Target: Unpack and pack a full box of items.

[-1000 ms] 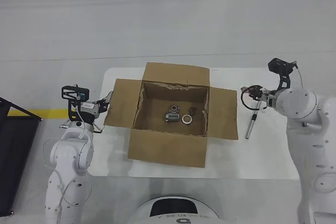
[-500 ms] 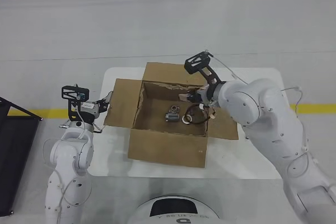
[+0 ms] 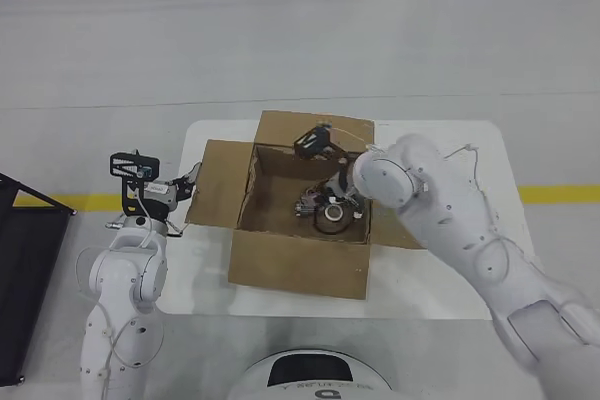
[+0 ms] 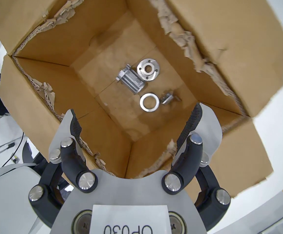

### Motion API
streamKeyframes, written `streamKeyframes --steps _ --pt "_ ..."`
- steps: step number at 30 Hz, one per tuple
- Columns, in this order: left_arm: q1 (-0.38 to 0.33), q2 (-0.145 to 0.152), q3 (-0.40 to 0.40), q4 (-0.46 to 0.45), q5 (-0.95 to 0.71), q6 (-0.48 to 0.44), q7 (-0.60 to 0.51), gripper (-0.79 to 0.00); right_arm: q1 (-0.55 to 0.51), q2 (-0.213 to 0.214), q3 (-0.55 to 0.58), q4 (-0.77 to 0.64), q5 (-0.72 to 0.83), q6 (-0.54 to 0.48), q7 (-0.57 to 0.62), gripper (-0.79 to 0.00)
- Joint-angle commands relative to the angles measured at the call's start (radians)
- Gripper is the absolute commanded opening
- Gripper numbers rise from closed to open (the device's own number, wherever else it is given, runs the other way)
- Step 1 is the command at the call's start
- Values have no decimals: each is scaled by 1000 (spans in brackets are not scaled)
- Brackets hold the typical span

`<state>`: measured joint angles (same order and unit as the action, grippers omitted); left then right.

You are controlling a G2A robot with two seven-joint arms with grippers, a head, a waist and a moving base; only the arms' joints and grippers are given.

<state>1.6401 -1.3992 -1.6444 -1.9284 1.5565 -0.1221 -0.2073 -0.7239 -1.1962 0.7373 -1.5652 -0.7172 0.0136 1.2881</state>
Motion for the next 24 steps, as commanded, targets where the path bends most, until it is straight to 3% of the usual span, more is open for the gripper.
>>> streamKeyframes --steps 1,13,23,24 --pt "0 0 0 0 0 0 0 0 46 -31 -68 103 43 -24 -28 0" --pt "0 0 0 0 0 0 0 0 219 -206 -293 589 153 -115 -118 0" --pt "0 0 0 0 0 0 0 0 278 -337 -400 855 123 -179 -142 0" --pt "0 0 0 0 0 0 0 0 280 -348 -407 874 120 -187 -144 -62"
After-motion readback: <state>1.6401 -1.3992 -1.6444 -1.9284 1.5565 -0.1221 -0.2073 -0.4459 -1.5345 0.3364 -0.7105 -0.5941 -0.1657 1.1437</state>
